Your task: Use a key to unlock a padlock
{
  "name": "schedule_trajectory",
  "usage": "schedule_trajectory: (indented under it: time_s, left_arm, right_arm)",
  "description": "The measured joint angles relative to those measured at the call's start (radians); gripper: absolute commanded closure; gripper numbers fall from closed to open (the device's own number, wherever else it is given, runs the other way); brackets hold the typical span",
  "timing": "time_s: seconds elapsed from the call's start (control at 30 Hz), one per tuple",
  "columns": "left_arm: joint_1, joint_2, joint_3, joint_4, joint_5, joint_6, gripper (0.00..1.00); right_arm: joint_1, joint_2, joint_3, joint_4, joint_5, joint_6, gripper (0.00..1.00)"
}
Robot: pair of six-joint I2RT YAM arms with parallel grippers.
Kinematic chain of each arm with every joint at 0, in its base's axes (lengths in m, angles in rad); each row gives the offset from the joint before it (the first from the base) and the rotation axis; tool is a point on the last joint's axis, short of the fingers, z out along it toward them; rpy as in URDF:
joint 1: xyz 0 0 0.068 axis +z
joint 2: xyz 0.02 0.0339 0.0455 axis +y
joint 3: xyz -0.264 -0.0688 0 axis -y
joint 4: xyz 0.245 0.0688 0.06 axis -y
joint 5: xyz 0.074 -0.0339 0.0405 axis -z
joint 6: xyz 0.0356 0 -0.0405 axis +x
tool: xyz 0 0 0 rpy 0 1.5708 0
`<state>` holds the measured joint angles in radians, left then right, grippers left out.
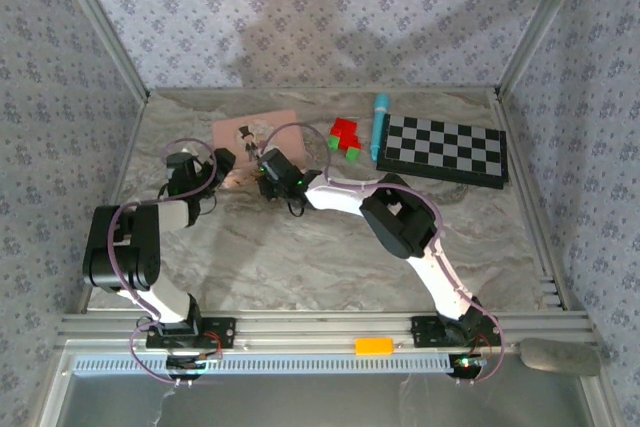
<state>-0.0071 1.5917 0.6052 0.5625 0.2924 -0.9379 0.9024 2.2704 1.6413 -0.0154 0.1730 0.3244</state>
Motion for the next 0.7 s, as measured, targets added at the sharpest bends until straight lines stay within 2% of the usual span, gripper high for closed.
schedule_trajectory:
  time_s: [0.17,0.47,0.6,0.7]
  left_arm:
    - [0.0,-0.019,-0.002,-0.02,0.008,0.007,0.13]
    - [0.051,-0.211,-0.002,-0.147,0.075,0.068,0.11]
    - [0.043,-0.324,-0.01,-0.224,0.098,0.085,0.17]
    - [0.002,-0.392,-0.05,-0.235,0.098,0.081,0.23]
  right_arm:
    - [-0.016,-0.008,-0.023,0.029,-0.032,0.024,0.79]
    - [-0.047,-0.032,-0.076,0.09,-0.102,0.072,0.8]
    - [-0.051,-0.032,-0.082,0.103,-0.114,0.086,0.8]
    - [-0.052,-0.032,-0.087,0.116,-0.119,0.091,0.8]
